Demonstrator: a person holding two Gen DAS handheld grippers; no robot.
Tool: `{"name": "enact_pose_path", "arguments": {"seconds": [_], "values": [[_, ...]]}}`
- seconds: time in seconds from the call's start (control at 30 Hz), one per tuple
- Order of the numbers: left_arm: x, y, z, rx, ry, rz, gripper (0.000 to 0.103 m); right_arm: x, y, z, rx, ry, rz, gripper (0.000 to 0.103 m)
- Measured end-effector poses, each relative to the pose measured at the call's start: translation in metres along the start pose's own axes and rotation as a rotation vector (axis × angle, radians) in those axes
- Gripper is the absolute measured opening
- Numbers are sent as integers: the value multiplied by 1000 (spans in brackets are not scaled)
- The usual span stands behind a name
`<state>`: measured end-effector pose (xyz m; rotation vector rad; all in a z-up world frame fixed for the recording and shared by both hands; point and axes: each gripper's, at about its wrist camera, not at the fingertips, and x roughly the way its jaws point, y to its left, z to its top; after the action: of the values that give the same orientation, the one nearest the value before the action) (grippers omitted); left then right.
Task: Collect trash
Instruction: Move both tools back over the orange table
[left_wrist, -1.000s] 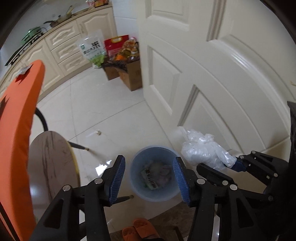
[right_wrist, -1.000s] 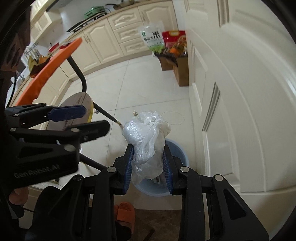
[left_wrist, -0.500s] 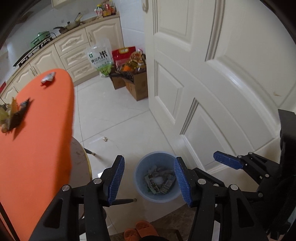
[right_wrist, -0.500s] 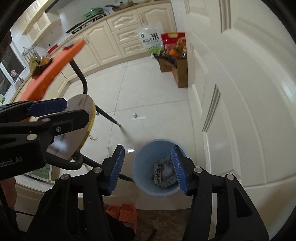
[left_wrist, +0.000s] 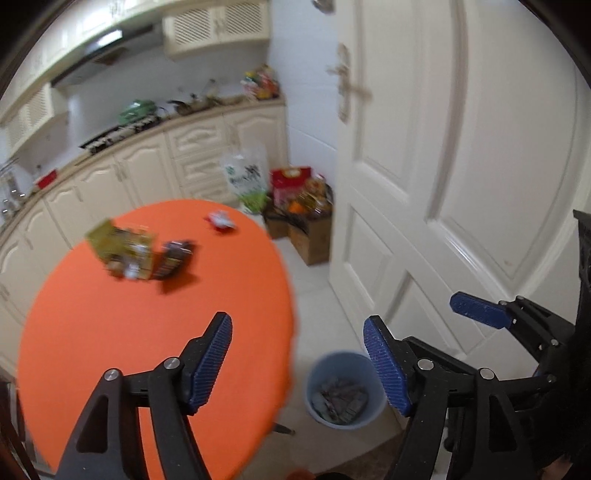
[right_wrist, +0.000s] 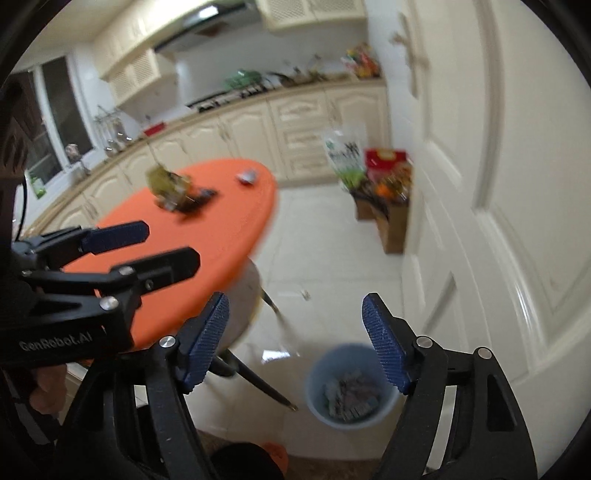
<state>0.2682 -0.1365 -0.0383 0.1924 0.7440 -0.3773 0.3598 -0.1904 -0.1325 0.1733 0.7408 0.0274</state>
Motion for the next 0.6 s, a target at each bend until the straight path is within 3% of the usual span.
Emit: {"name": "enact_pose_path", "arguments": {"seconds": [0.2,0.3,0.4,0.5,0.6], "values": [[-22,71,-2,-54,-52,112,74,22,67,35,-103,-14,59,73],[-21,97,-2,-80,-56,156,81,48,88,51,-137,3,71,72],[-7,141,6,-139,-42,233,87,77,101,67,-157,18,73,72],[16,184,16,-229,-23,248,90,102,100,80,-166,32,85,72],[46,211,31,-254,-8,262,90,134,101,93,-179,53,85,72]]}}
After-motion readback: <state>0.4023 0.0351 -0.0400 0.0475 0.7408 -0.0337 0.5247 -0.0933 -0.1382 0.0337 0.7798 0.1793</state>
